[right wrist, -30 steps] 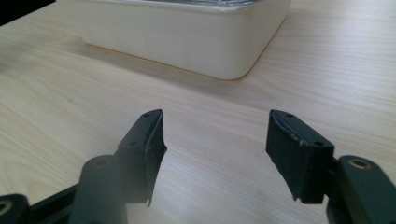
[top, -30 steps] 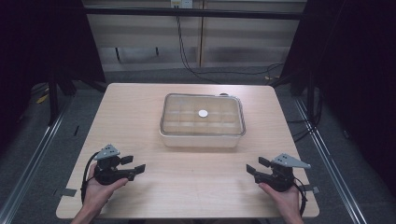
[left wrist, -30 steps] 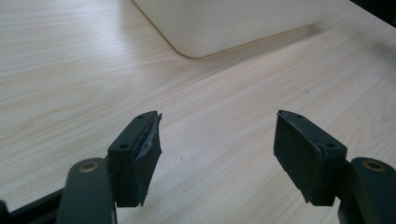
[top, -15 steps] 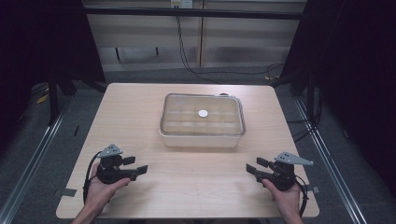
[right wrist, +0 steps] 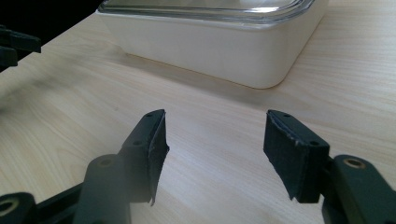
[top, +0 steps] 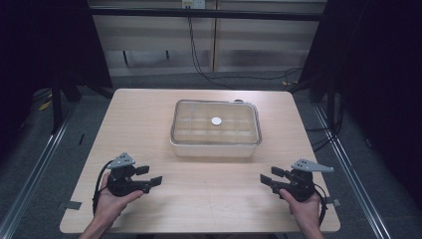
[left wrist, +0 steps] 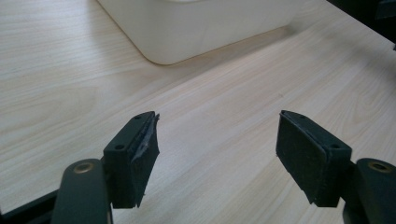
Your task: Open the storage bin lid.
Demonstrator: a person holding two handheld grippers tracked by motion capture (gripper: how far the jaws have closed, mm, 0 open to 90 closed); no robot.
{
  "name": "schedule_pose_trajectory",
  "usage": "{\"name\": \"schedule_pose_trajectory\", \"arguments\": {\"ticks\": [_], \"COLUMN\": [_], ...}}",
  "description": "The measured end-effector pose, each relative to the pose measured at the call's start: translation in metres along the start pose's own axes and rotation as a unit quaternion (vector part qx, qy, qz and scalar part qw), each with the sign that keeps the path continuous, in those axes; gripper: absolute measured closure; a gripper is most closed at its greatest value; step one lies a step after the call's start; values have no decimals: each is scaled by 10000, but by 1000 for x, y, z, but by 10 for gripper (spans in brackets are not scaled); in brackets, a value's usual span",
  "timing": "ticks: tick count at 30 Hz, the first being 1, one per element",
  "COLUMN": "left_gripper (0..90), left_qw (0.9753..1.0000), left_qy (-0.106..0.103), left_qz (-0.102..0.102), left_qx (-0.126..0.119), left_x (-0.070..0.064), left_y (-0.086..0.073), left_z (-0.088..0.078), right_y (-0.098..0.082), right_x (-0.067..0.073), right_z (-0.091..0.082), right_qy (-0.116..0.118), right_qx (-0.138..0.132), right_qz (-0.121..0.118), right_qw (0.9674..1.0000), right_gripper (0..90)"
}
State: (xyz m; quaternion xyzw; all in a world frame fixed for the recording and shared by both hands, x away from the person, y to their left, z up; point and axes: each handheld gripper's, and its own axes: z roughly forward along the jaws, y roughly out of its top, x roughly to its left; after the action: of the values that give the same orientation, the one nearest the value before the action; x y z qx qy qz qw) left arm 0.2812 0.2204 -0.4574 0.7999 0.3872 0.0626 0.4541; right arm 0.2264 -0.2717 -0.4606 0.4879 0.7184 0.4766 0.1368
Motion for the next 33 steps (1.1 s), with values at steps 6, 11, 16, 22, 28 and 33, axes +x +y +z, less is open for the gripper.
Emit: {"name": "schedule_pose_trajectory", "arguments": {"ticks": [6, 11, 16, 22, 28, 33], "left_gripper": [358, 334, 311, 321, 304, 308], "left_qw": [10000, 10000, 9998, 9999, 10000, 9999], "left_qy": [-16, -28, 112, 84, 0, -6], "left_qz": [-6, -5, -44, 55, 70, 72], "left_qx": [42, 28, -158, -76, -63, -134], "left_x": [-3, -1, 1, 6, 11, 12], "left_y": [12, 18, 28, 35, 45, 50], "left_z": [5, 9, 12, 11, 17, 21], "right_y": [7, 15, 29, 40, 49, 56], "right_x": [2, -1, -1, -5, -11, -14], "right_z": [1, 1, 6, 11, 16, 22], "right_qy": [25, -6, 159, 143, 133, 97], "right_qx": [88, 136, 128, 131, 105, 153], "right_qz": [-86, -107, -144, -101, -43, -93], "right_qw": [9999, 9998, 9997, 9998, 9998, 9998], "right_gripper": [405, 376, 367, 336, 317, 312]}}
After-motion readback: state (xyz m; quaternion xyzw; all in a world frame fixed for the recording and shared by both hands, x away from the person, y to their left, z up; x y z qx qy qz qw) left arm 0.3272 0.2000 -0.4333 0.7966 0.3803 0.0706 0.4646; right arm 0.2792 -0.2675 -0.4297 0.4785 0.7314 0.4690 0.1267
